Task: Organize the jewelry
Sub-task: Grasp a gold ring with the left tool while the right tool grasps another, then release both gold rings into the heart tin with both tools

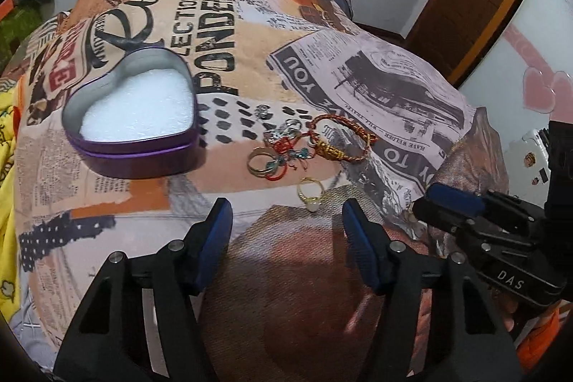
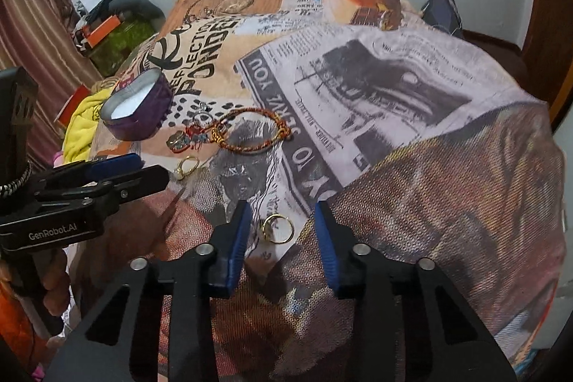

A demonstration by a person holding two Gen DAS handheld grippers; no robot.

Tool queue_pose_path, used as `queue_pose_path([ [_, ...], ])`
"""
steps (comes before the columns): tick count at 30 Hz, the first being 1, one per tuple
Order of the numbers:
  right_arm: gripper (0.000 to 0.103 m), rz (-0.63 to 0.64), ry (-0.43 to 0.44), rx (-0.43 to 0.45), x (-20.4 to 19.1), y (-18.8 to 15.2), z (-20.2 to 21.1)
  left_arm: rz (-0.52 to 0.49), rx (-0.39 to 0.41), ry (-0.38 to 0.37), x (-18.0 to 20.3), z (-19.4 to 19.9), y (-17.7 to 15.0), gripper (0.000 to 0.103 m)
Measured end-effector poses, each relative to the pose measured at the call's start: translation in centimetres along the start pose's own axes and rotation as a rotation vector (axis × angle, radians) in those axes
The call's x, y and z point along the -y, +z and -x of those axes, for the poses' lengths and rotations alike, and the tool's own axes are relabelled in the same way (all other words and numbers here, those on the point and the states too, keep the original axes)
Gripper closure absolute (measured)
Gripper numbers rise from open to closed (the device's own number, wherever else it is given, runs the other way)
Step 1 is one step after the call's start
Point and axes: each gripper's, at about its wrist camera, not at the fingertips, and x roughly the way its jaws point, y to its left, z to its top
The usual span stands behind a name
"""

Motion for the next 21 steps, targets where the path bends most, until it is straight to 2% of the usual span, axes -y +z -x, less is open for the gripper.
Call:
queue_pose_path([
  [1, 0.075, 0.0, 0.008, -0.002, 0.0, 0.0, 0.0, 0.0, -0.005, -0.012, 0.1, 0.0, 0.0, 0.049],
  [4, 0.078, 0.009, 0.035, -0.016, -0.1, -0.1, -0.3, 0.002, -0.015, -0.04, 0.5, -0.3, 0.0, 0.05],
  [8, 0.079, 0.039, 0.003, -0.026, -0.6, -0.5, -1.0, -0.003, -0.025, -0.05, 0.7, -1.0, 0.3, 0.057],
  [12, 0.082, 0.068, -0.024, -0.026, -0.9, -0.7, -1.4, 0.004, -0.027, -0.053, 0.7, -1.4, 0.5, 0.059],
  [14, 0.084, 0.084, -0.042, -0.025, -1.1, -0.8, -1.6, -0.002, -0.026, -0.047, 0.9, -1.5, 0.5, 0.064],
  [16, 0.084, 0.082, -0.043, -0.021, -1.0, -0.8, -1.5, 0.0, -0.028, -0.038, 0.9, -1.7, 0.6, 0.08],
  [18, 0.085, 0.078, -0.041, -0.017, -0.9, -0.8, -1.5, 0.008, -0.035, -0.038, 0.7, -1.9, 0.8, 0.089],
  [21, 0.085, 0.068, -0.031, -0.017, -0.8, -0.6, -1.3, 0.014, -0.035, -0.047, 0.7, -1.9, 1.0, 0.09],
])
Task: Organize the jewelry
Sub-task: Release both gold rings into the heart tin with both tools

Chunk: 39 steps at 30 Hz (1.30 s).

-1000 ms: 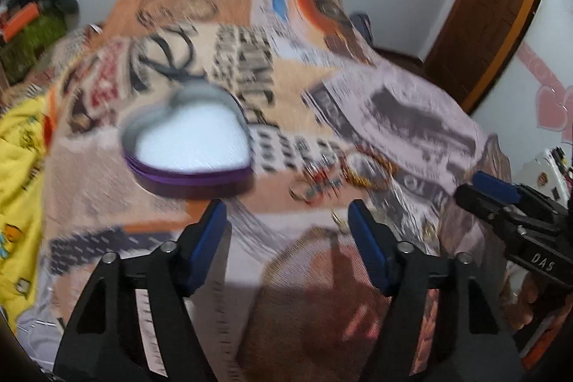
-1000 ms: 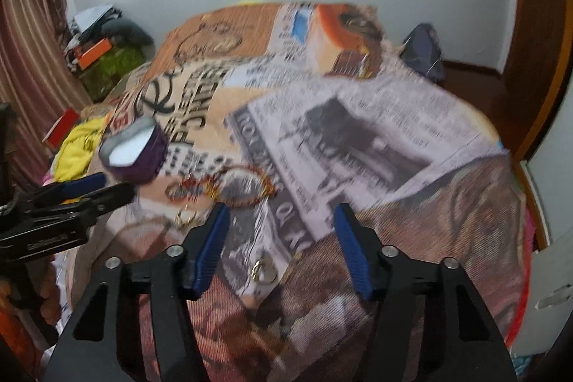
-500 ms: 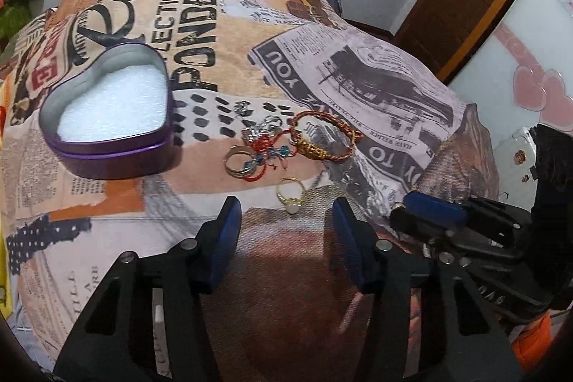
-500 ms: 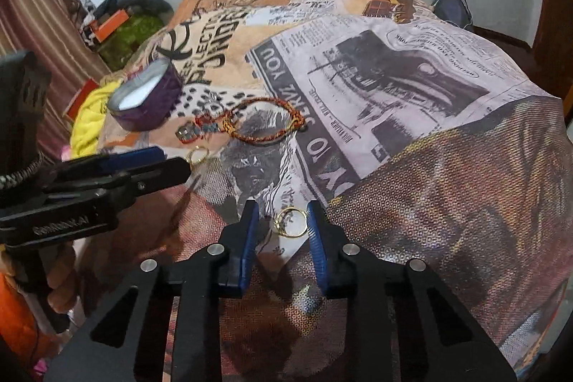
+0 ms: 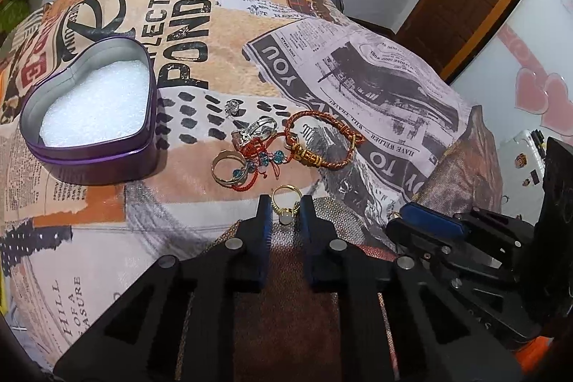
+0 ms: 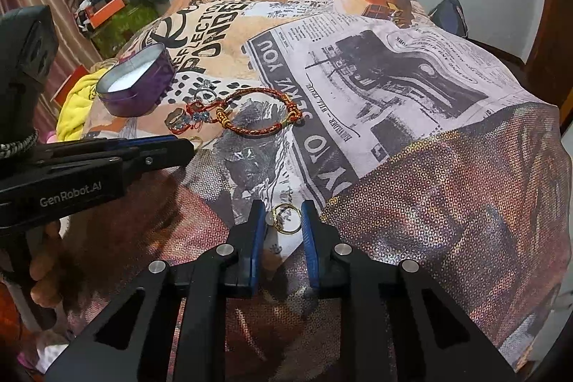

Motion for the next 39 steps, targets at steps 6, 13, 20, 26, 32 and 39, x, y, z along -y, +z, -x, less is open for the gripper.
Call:
queue_pose_path([
  [6, 0.085, -0.002, 0.01, 0.026, -0.4, 0.7, 0.9, 0.0, 0.024, 0.017, 0.1, 1.0, 0.1, 0.09],
  [13, 0.085, 0.016, 0.018, 0.105, -1.5, 2.7, 2.8, -0.002, 0.121, 0.05, -0.3, 4.5, 0.9, 0.09],
  [20, 0.085, 0.044, 0.041, 0.201, -3.6, 5.5, 4.5, -0.014, 0.238, 0.103, -1.1, 8.6, 1.8, 0.09],
  [26, 0.085, 0.078, 0.061, 0.284, -5.9, 7.9, 5.6, -0.013, 0.321, 0.143, -2.2, 11.5, 2.6, 0.09],
  [32, 0.085, 0.108, 0.088, 0.334, -7.9, 9.4, 6.1, -0.007, 0.37, 0.181, -3.8, 13.2, 3.1, 0.09],
  [39, 0.085, 0.136, 0.122, 0.351, -10.2, 10.5, 5.4, 0.008, 0.385, 0.196, -6.1, 13.9, 3.2, 0.09],
])
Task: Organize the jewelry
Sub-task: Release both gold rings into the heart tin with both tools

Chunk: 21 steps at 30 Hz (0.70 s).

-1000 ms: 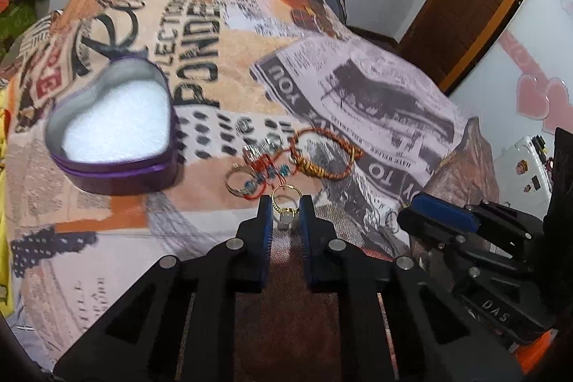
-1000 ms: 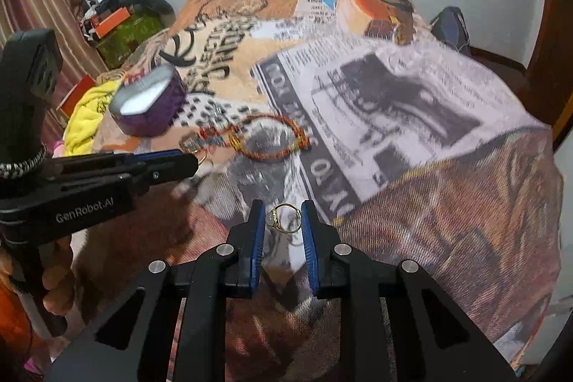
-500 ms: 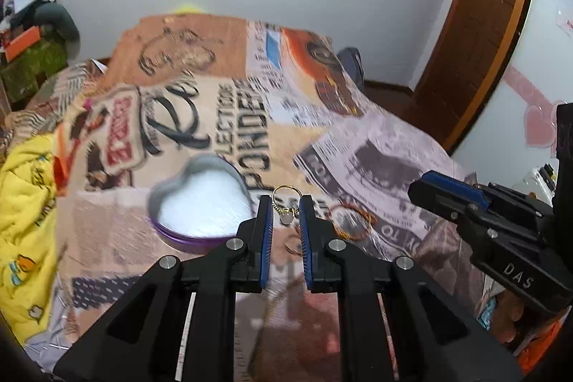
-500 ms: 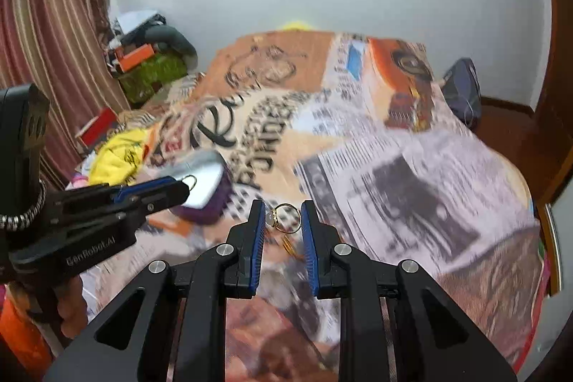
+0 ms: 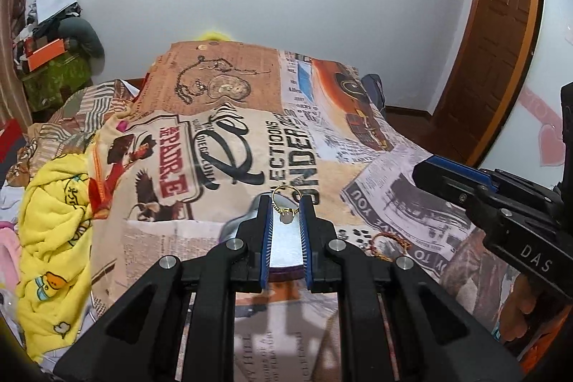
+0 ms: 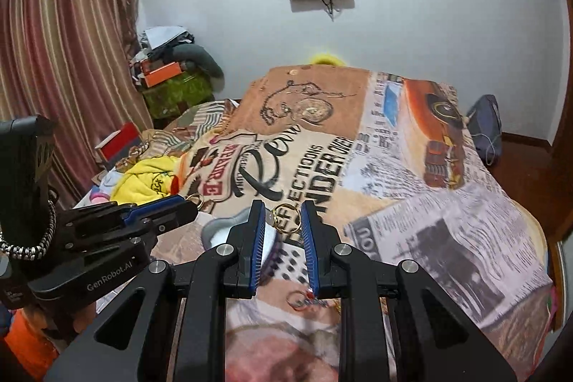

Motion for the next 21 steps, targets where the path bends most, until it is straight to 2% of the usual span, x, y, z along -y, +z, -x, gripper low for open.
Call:
queue_pose_path([
  [6, 0.085, 0.018, 0.029, -0.03, -1.2, 0.3, -2.3, 0.012, -0.036, -0.023, -1.7, -1.3, -0.3, 0.09],
  [14, 0.085, 0.003, 0.063, -0.092, -1.7, 0.1, -5.5, 0.033, -0.13, -0.04, -3.2, -4.7, -1.6, 0.09],
  [21, 0.085, -0.008, 0.081, -0.169, -1.6, -0.7, -8.4, 0.041, -0.176, -0.048, -3.8, -6.5, -2.5, 0.09],
])
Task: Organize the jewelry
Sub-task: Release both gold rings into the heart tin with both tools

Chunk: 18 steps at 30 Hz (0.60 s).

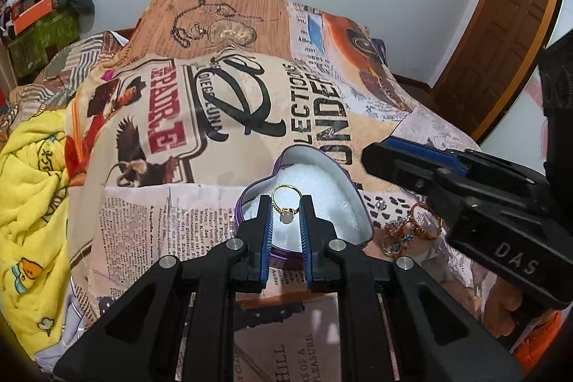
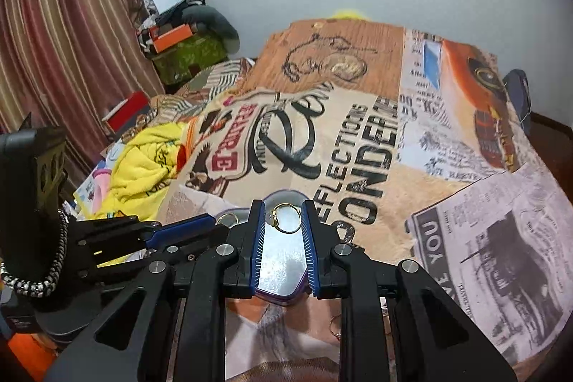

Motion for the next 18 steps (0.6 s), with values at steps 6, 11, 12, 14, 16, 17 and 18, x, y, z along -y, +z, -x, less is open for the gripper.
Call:
queue_pose_path([
  [6, 0.085, -0.007, 0.006, -0.049, 0.5, -0.2, -1.5, -0.026, -0.004, 0.01, 0.1, -0.4, -0.1, 0.09],
  [11, 0.085, -0.015, 0.021, -0.074, 0.6, 0.0, -2.5, -0.038, 0.006, 0.027, 0.1, -0.5, 0.0, 0.09],
  [12, 0.085, -0.014, 0.024, -0.078, 0.5, 0.0, -2.6, -0.039, 0.008, 0.03, 0.1, -0.4, 0.0, 0.09],
  [14, 0.085, -0.011, 0.026, -0.084, 0.6, 0.0, -2.8, -0.035, 0.011, 0.033, -0.1, -0.3, 0.1, 0.09],
  [16, 0.084, -0.011, 0.029, -0.09, 0.6, 0.0, -3.0, -0.029, 0.014, 0.034, -0.3, -0.2, 0.2, 0.09],
  [17, 0.084, -0.015, 0.03, -0.089, 0.6, -0.1, -3.0, -0.026, 0.016, 0.037, -0.4, -0.1, 0.2, 0.09],
  [18, 0.084, -0.019, 0.028, -0.088, 0.6, -0.1, -3.1, -0.02, 0.02, 0.04, -0.6, 0.1, 0.3, 0.09],
])
